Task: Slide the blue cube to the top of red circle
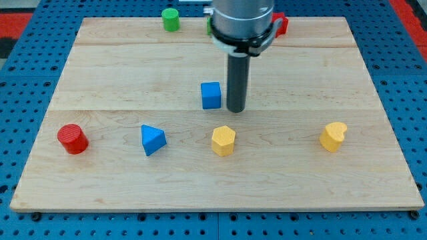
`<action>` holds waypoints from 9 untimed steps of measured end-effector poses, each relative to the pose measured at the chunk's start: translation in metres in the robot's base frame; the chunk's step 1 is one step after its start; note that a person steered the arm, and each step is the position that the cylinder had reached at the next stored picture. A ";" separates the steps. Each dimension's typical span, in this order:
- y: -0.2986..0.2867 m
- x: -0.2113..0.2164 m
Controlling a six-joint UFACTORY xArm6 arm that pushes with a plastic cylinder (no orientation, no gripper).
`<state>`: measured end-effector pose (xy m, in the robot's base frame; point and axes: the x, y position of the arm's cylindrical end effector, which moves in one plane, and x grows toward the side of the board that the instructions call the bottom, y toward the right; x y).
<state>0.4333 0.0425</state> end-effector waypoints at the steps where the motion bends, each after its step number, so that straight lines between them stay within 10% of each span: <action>1: 0.002 -0.021; 9: -0.276 -0.013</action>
<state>0.4198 -0.2339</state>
